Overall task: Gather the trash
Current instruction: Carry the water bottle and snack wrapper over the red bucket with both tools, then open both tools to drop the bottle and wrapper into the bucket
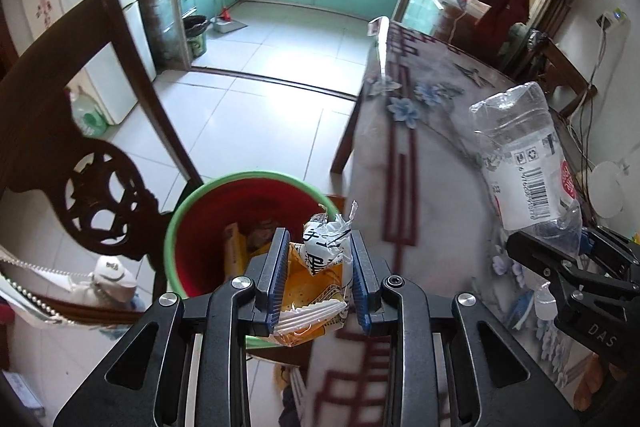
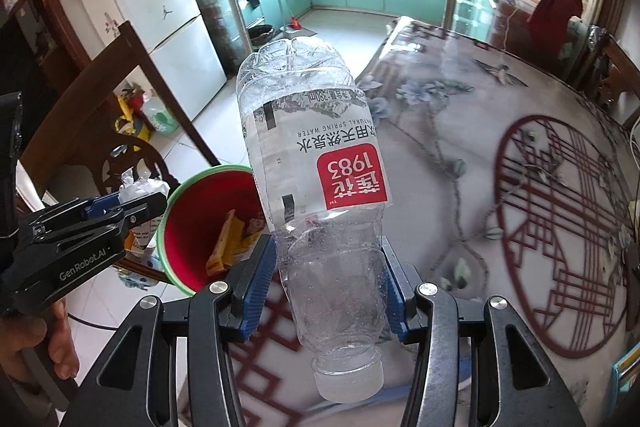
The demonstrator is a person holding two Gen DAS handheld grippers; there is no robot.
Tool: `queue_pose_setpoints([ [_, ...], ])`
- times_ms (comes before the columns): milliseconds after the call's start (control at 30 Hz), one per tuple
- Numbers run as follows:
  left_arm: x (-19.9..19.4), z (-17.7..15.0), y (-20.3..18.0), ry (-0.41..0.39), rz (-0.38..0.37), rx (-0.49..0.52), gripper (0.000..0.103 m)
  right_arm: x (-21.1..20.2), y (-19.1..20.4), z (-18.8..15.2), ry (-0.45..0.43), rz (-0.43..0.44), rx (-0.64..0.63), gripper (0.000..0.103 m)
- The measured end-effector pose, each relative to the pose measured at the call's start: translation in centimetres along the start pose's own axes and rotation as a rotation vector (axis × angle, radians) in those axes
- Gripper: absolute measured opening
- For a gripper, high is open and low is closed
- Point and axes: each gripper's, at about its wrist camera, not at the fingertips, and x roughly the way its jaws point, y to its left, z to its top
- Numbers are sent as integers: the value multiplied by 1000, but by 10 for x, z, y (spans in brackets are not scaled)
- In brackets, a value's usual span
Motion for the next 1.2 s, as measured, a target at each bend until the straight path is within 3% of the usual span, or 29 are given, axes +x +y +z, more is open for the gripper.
queue_pose_setpoints([
  [233, 6, -1, 27, 30, 28, -30, 28, 21, 18, 3, 41, 60, 23, 48],
  [767, 19, 9, 66, 48, 42, -66, 28, 54, 74, 25, 84, 90, -63, 48],
  [1200, 30, 12, 87, 80, 46, -98, 28, 77, 90, 35, 119, 101, -65, 48],
])
